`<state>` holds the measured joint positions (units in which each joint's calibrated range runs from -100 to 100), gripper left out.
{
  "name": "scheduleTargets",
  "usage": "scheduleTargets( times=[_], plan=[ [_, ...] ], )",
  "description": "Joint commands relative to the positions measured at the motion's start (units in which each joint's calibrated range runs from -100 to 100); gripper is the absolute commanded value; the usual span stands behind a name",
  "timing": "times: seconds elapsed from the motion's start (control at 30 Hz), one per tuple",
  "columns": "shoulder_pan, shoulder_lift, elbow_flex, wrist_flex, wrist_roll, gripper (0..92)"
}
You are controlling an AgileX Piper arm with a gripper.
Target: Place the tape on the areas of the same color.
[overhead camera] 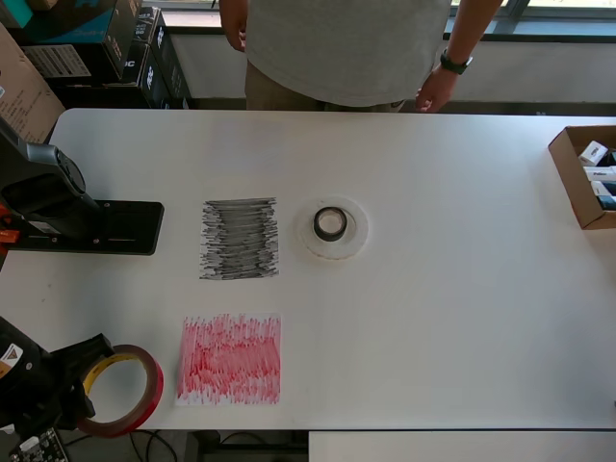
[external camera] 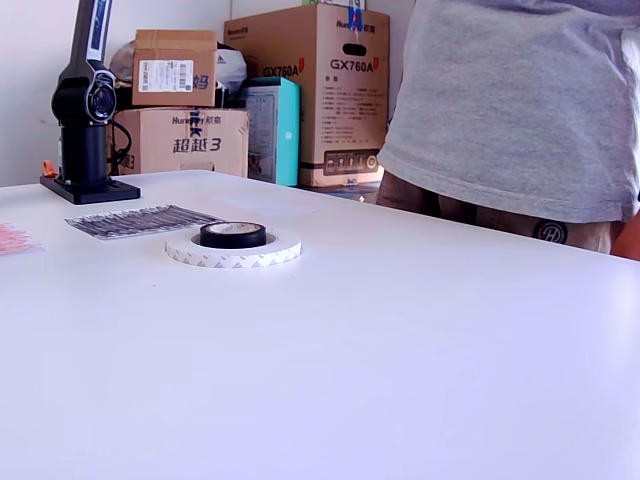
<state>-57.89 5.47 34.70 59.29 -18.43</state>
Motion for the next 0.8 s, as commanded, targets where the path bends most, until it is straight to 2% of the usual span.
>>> scheduleTargets(
  times=[0.0,0.27,0.53,0.77],
  plan=[
    [0.84,4.73,-0.49,-2.73,-0.23,0.0],
    [5.97,8.66,-3.04,-3.24,0.43,0.0],
    [11.49,8.75,-2.95,-3.24,5.91,0.0],
    [13.78,11.28,-3.22,-3.32,8.61,0.0]
  ],
)
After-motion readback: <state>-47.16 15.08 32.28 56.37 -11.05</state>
